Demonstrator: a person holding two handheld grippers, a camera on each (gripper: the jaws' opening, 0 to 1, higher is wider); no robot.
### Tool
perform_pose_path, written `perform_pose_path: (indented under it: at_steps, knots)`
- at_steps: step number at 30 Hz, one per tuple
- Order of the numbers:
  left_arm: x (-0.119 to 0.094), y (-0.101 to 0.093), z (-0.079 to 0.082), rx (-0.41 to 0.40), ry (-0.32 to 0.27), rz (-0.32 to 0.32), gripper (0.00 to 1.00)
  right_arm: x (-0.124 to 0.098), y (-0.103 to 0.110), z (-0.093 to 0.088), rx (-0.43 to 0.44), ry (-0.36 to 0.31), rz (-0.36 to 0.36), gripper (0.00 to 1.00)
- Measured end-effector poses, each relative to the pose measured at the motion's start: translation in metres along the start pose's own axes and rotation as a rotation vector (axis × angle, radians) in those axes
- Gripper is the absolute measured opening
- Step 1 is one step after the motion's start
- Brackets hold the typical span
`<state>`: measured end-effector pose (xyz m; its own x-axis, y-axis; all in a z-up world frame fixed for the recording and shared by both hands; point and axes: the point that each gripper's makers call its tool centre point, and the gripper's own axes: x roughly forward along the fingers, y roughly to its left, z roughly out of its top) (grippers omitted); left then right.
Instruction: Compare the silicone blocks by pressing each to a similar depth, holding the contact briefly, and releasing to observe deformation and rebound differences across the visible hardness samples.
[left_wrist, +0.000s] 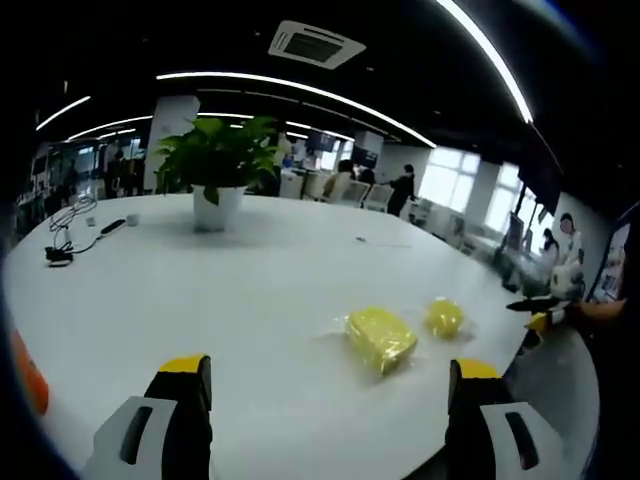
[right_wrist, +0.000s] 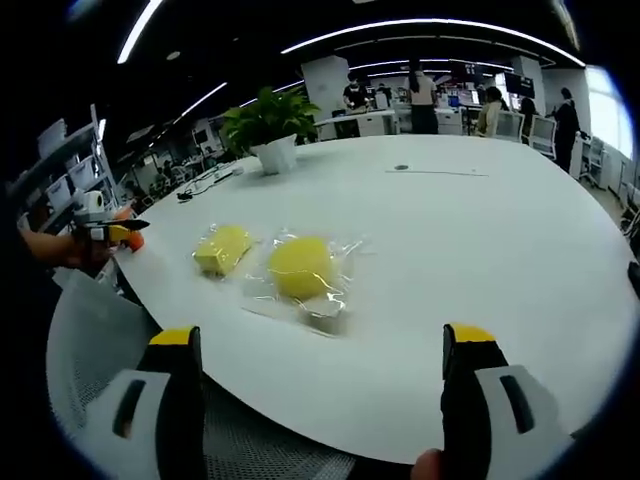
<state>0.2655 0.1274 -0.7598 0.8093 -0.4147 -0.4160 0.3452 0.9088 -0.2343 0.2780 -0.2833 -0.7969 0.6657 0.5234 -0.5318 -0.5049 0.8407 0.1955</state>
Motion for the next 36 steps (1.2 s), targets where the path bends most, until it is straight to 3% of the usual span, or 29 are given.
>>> perform_pose_path:
  at_steps: [4,8,10,18,20,36]
  knots:
    - [0.001,-0.003,-0.009,-0.034,0.036,-0.024,1.00,0.002,-0.002,-0.006,-0.002,0.010,0.007,0.94]
    - [0.005,-0.004,-0.004,-0.062,0.013,-0.023,1.00,0.002,0.003,-0.002,-0.013,0.007,0.011,0.96]
    - [0.007,-0.006,-0.013,-0.041,0.046,-0.026,1.00,0.002,0.006,0.000,-0.045,0.013,0.019,0.96]
    - [0.006,-0.012,-0.017,-0.069,0.070,-0.064,1.00,0.001,0.004,0.014,-0.088,-0.016,0.003,0.96]
    - [0.006,-0.012,-0.016,-0.070,0.069,-0.069,1.00,0.003,0.004,0.016,-0.051,-0.022,0.018,0.96]
    - [0.010,-0.015,-0.009,-0.060,0.064,-0.092,1.00,0.000,-0.005,0.012,-0.015,-0.026,0.001,0.97]
